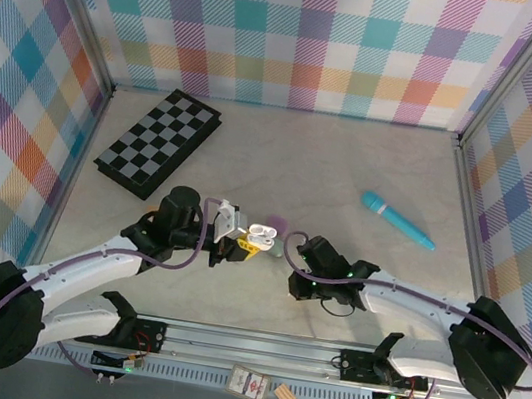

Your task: Insert the wireless bluetooth earbuds into the charging case

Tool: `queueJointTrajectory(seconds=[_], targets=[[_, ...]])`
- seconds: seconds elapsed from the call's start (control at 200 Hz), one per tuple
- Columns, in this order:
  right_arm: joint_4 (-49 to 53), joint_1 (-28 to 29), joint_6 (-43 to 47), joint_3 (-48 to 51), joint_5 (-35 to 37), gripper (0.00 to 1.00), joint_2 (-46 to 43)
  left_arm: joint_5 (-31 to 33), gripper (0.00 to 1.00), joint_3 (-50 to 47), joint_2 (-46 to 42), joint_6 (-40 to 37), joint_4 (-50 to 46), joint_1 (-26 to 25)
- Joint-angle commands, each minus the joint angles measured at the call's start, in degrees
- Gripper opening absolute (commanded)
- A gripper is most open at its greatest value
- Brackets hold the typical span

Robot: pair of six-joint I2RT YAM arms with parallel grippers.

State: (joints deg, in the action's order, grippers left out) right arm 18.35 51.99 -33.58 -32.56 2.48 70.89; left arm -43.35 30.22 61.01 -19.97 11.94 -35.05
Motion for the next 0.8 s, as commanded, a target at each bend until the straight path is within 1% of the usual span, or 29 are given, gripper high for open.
queueJointTrajectory(seconds=[0.0, 0.175, 0.3, 0.37, 0.52, 0.635, 0.795], targets=[[-0.4, -0.6, 0.3, 0.3, 4.4, 0.19, -0.3, -0.5, 0.01, 0.8, 0.4, -0.3, -0.4, 0.4], [-3.2, -0.7, -1.1, 1.0, 7.4, 0.20, -1.1, 1.6, 0.01, 1.4, 1.0, -0.3, -1.9, 0.4], [-5.6, -0.7, -0.7, 2.0, 9.7, 0.20, -4.0, 2.6, 0.01, 2.9, 3.2, 0.8, -4.0, 0.4], [-6.9, -0.7, 0.6, 2.6, 11.3, 0.20, -6.1, 3.0, 0.01, 4.3, 4.6, 1.4, -5.4, 0.4], [-8.1, -0.7, 4.2, 2.4, 14.2, 0.20, -10.0, 6.4, 0.01, 7.7, 7.8, 3.8, -9.2, 0.4], [-9.3, -0.8, 6.9, 1.6, 15.9, 0.20, -12.3, 8.2, 0.01, 9.1, 9.9, 6.9, -9.0, 0.2], [-10.9, -0.8, 10.3, 0.0, 17.1, 0.20, -15.0, 9.3, 0.01, 10.7, 12.9, 8.9, -8.3, -1.3]])
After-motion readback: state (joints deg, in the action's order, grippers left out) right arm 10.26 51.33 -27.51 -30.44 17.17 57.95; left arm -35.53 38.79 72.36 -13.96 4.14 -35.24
